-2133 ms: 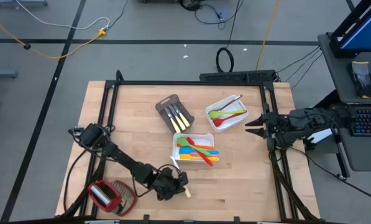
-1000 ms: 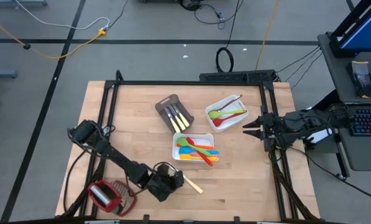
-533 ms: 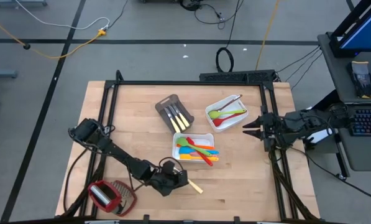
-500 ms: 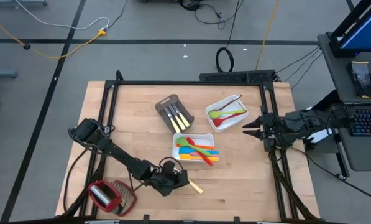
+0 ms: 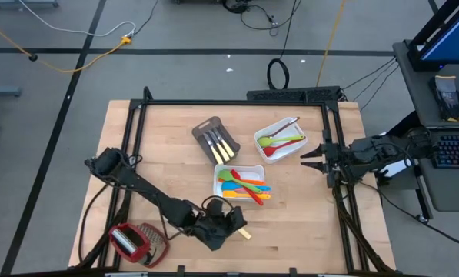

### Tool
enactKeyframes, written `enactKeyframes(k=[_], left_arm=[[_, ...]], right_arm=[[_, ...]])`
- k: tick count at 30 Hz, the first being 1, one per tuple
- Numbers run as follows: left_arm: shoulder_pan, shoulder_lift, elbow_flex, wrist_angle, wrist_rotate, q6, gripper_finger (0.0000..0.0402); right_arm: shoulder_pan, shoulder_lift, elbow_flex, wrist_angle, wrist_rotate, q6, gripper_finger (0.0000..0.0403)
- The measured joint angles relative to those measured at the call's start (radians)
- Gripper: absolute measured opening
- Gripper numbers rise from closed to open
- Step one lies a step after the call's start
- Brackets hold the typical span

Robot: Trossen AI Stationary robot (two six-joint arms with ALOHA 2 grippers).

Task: Pick & Place Kitchen Items
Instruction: Put the yellow knife into the black bin

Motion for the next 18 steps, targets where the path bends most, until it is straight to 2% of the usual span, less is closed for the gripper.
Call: enactKeyframes(k=[3, 7, 11, 18], left_arm=[[0.004, 0.042, 0.092, -0.116, 0.010, -0.116, 0.0130], [0.009, 0.142, 0.190, -0.125, 0.088, -0.229, 0.0125], [0.008, 0.229, 0.272, -0.166, 0.103, -0.335, 0.0124], [0.049, 0.320, 0.364, -0.219, 0.108, -0.361, 0.0124]], right_arm=[[0.000, 0.000, 0.000, 0.000, 0.000, -0.041, 0.0089], [0.000, 0.000, 0.000, 0.001, 0.000, -0.079, 0.0089], [0.000, 0.000, 0.000, -0.001, 0.000, -0.098, 0.0089], [0.000, -0.001, 0.000, 0.000, -0.001, -0.120, 0.0089]])
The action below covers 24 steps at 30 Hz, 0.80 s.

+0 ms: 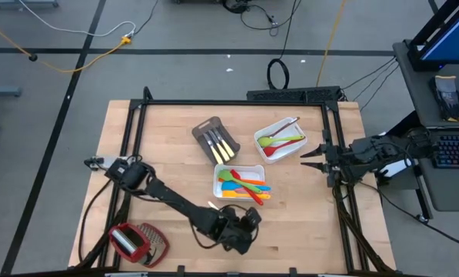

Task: Pick & Place Kitchen Items
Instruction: Put the yellow knife into the black bin

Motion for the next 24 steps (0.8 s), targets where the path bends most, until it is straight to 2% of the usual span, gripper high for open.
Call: enactKeyframes(k=[2, 9, 24], left_arm=[[0.010, 0.001, 0.000, -0.048, 0.019, -0.005, 0.0124], [0.014, 0.000, 0.000, -0.121, 0.181, -0.031, 0.0124], [0.041, 0.005, 0.000, -0.265, 0.241, -0.038, 0.0124]], right_arm=[[0.000, -0.001, 0.000, 0.000, 0.000, -0.002, 0.0089], [0.000, -0.001, 0.000, -0.002, 0.000, -0.001, 0.0089], [0.000, -0.001, 0.000, 0.001, 0.000, -0.020, 0.0089]])
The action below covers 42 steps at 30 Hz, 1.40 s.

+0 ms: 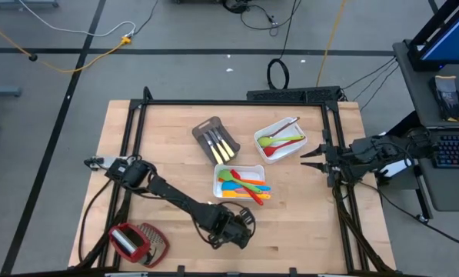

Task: Pick & Place Kitchen Items
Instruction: Put the yellow knife into the black bin

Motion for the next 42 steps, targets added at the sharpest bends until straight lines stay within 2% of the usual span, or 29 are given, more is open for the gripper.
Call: enactKeyframes(k=[11, 15, 20, 29, 36, 39, 42], left_arm=[[0.013, 0.000, -0.007, -0.019, 0.003, 0.003, 0.0124], [0.020, 0.002, -0.012, -0.017, 0.048, 0.000, 0.0124], [0.024, 0.020, -0.012, -0.009, 0.056, -0.002, 0.0124], [0.029, 0.099, -0.007, 0.143, 0.098, -0.002, 0.0124], [0.025, 0.102, -0.008, 0.091, 0.154, -0.003, 0.0124], [0.018, 0.102, -0.008, 0.074, 0.171, -0.003, 0.0113], [0.012, 0.102, -0.008, 0.060, 0.176, -0.003, 0.0086]], right_arm=[[0.000, 0.000, 0.000, 0.000, 0.000, 0.000, 0.0089], [0.000, 0.000, 0.000, 0.000, 0.000, 0.000, 0.0089], [0.000, 0.000, 0.000, 0.000, 0.000, 0.000, 0.0089], [0.000, -0.002, 0.000, 0.001, 0.000, -0.004, 0.0089], [0.000, -0.002, 0.000, 0.001, 0.000, -0.004, 0.0089], [0.000, -0.001, 0.000, 0.000, 0.000, -0.004, 0.0089], [0.000, -0.002, 0.000, 0.000, 0.000, -0.003, 0.0089]])
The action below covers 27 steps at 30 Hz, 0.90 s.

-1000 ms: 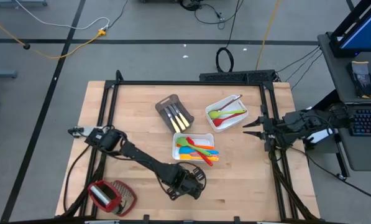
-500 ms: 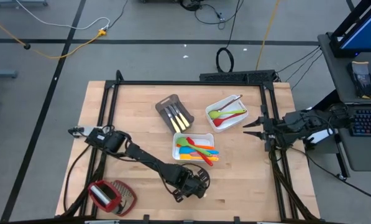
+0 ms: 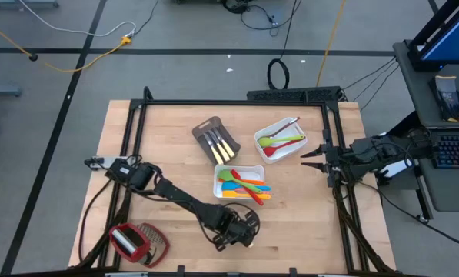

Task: Pick & Place Kitchen Items
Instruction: Put the yellow knife into the black bin

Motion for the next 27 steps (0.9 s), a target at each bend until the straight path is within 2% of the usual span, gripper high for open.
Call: enactKeyframes(k=[6, 11, 20, 27], left_arm=[[-0.017, -0.001, 0.000, -0.028, 0.024, 0.001, 0.0041], [-0.046, -0.003, -0.001, -0.038, 0.076, -0.016, 0.0043], [-0.055, -0.011, -0.002, -0.069, 0.069, -0.019, 0.0044], [-0.060, -0.064, -0.005, -0.236, 0.074, -0.020, 0.0043]], right_arm=[[0.000, 0.000, 0.000, 0.000, 0.000, 0.000, 0.0089], [0.000, 0.000, 0.000, 0.000, 0.000, 0.000, 0.0089], [0.000, 0.000, 0.000, 0.000, 0.001, 0.000, 0.0089], [0.000, 0.000, 0.000, 0.000, 0.001, -0.001, 0.0089]])
